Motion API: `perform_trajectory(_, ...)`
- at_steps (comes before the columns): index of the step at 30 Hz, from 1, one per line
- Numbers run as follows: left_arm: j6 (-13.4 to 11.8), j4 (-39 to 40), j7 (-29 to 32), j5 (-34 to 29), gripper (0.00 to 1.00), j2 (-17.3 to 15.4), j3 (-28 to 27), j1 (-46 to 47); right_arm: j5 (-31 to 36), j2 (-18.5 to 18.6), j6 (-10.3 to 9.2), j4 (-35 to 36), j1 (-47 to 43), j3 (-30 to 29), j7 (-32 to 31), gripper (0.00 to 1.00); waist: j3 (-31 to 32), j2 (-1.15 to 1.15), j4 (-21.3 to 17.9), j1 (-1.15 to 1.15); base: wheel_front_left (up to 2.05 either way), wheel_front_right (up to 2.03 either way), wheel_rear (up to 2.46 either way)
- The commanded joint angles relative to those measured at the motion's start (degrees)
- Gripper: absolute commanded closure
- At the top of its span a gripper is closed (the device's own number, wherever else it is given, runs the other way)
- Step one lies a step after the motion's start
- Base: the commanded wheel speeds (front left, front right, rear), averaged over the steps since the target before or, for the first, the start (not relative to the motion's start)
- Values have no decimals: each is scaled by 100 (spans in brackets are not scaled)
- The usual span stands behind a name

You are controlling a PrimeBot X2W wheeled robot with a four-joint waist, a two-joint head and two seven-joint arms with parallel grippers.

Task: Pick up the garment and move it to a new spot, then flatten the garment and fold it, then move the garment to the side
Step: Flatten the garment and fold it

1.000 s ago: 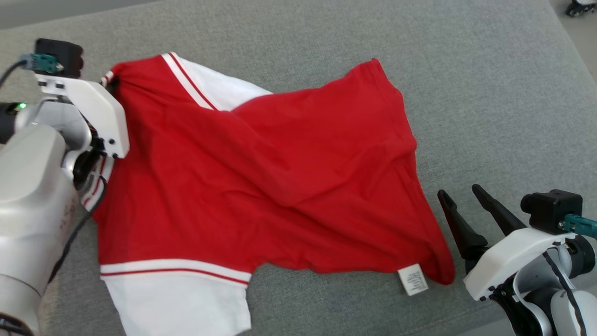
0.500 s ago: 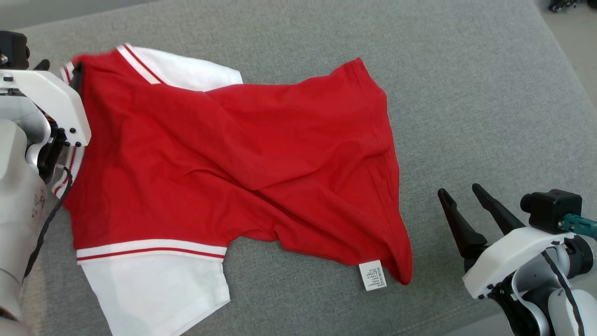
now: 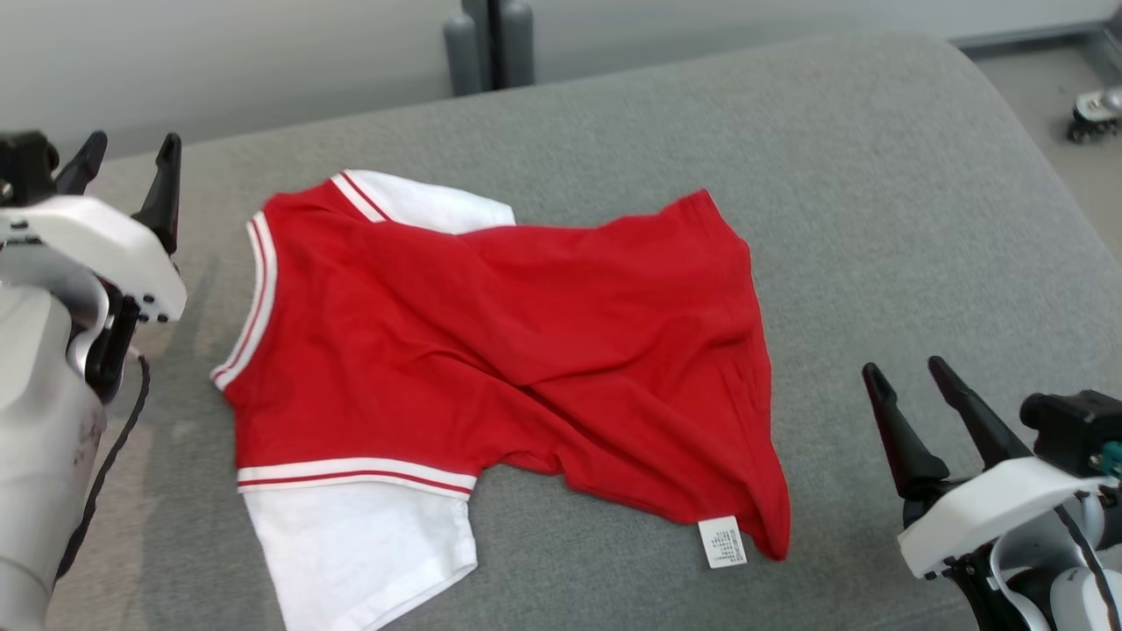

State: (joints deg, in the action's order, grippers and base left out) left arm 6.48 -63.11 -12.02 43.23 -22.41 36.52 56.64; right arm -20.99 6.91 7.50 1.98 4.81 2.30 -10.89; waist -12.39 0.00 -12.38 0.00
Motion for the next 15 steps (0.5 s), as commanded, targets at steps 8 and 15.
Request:
perform_trajectory(8,-334,1157,-306,191,0,-312,-394,-1198,283,-13,-1,-102,-195,-228,951,0,712,0,580,0,0,0,0)
perform_trajectory(15,-1079,3121,-320,184,0,-533,-985,-2735,387,-94,-1,-192,-384,-353,1274,0,932,0,876,0,0,0,0)
